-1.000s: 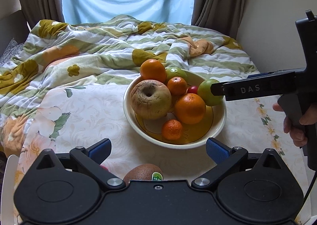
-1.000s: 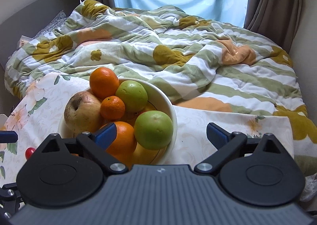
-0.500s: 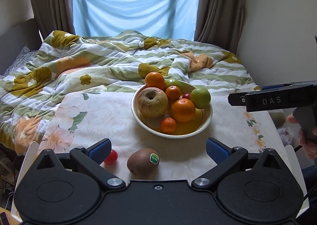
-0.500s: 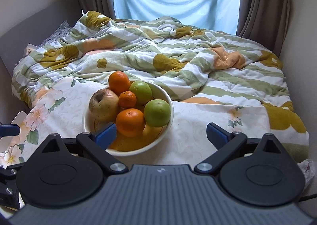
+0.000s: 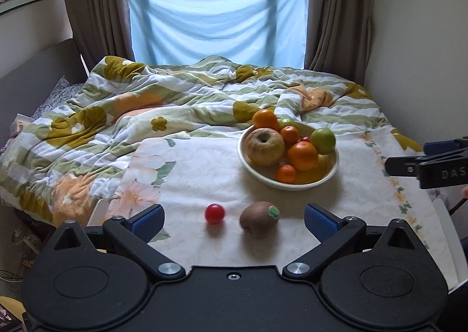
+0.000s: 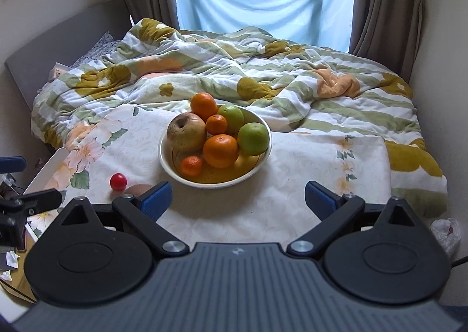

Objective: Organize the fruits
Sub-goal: 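Move both tools back toward the red tomato and the kiwi, then grasp the kiwi with the right tool while the left tool grasps the red tomato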

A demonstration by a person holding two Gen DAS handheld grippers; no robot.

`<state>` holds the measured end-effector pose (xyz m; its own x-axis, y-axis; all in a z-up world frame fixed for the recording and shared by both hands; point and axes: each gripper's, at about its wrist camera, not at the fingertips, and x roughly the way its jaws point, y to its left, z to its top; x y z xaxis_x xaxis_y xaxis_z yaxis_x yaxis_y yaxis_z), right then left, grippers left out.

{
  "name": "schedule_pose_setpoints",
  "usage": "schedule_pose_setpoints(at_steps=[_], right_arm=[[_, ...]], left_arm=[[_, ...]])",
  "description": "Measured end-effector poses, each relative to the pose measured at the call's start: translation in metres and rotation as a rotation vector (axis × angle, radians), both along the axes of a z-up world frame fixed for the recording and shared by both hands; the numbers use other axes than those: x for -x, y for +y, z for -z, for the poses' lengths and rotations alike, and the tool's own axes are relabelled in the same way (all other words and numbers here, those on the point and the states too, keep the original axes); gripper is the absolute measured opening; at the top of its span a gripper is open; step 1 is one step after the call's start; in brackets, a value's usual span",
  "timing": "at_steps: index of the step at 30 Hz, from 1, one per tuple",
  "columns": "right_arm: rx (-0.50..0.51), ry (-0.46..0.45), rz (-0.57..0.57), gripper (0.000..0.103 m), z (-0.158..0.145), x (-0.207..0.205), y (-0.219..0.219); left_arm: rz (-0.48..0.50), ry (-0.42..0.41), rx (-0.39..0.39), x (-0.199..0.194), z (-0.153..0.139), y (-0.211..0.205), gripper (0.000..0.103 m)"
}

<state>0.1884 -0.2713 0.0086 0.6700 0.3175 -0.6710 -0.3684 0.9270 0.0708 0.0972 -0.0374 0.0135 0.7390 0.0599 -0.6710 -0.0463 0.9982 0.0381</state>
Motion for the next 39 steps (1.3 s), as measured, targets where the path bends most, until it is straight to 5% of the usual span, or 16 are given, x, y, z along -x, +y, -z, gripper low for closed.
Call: schedule_pose_setpoints(at_steps=[11, 25, 39], right_arm=[[-0.045, 0.008, 0.061, 0.103, 0.020, 0.037, 0.035], [0.034, 0.050, 0.080, 0.103, 0.067, 0.039, 0.097], [0.089, 0.052, -0.038, 0.103, 0.114, 0.006, 0.138]], left_arm=[[0.143, 0.072, -0.013, -0.005, 0.027, 0.058, 0.103], [0.331, 0.127, -0.002, -0.061, 0.064, 0.101, 0.102], [0.452, 0.231, 0.045, -0.117, 0.117, 0.098, 0.076]])
